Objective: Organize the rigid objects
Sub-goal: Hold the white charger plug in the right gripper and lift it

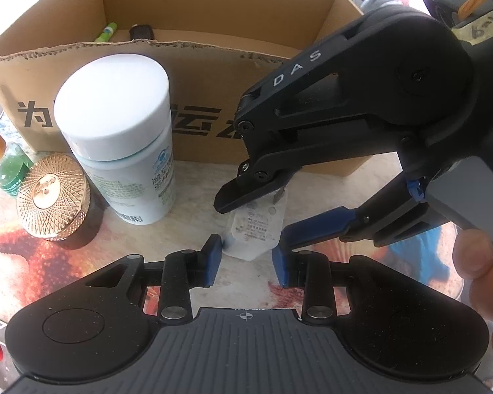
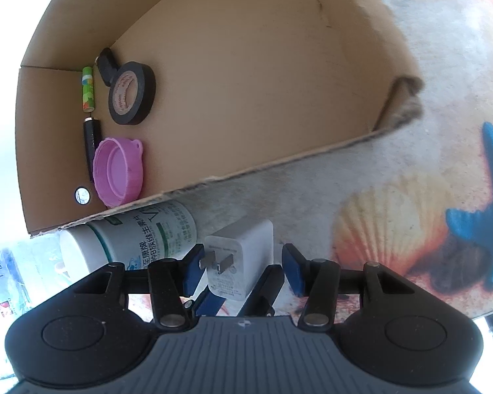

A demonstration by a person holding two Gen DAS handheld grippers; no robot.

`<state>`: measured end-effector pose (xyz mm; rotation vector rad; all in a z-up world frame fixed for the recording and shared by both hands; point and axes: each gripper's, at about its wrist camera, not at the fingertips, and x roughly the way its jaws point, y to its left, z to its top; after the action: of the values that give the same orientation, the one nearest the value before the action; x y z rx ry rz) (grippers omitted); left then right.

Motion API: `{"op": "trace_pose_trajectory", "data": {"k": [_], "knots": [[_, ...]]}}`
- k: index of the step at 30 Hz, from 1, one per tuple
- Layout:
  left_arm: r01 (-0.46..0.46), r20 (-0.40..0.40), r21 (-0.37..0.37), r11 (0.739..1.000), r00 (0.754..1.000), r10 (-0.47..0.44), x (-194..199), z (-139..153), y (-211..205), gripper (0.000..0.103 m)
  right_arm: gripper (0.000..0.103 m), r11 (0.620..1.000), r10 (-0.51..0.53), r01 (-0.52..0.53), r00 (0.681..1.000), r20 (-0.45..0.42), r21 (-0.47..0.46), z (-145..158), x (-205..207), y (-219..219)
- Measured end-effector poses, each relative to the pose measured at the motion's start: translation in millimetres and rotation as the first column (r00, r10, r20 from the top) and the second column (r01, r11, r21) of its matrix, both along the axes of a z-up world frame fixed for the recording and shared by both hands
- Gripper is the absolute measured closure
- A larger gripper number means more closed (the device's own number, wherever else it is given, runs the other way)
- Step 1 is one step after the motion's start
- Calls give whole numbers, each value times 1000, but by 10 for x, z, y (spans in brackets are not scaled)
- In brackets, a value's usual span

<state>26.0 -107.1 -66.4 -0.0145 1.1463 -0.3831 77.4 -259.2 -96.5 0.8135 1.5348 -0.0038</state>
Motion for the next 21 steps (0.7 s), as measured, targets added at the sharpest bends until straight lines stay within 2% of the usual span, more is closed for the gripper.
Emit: {"op": "trace_pose_trajectory", "data": {"k": [8, 14, 21], "knots": [[9, 10, 10, 1000, 1000, -9, 110, -82, -55, 70, 48, 999, 6, -6, 1000, 28, -34, 5, 71, 18], [20, 7, 17, 1000, 1000, -20, 149, -114, -103, 71, 58, 999, 11, -9, 999, 49, -40, 13, 95, 31], [27, -23, 19, 999, 999, -26, 136, -133, -125, 70, 58, 999, 38, -37, 999, 33, -40, 5, 82, 44]]}}
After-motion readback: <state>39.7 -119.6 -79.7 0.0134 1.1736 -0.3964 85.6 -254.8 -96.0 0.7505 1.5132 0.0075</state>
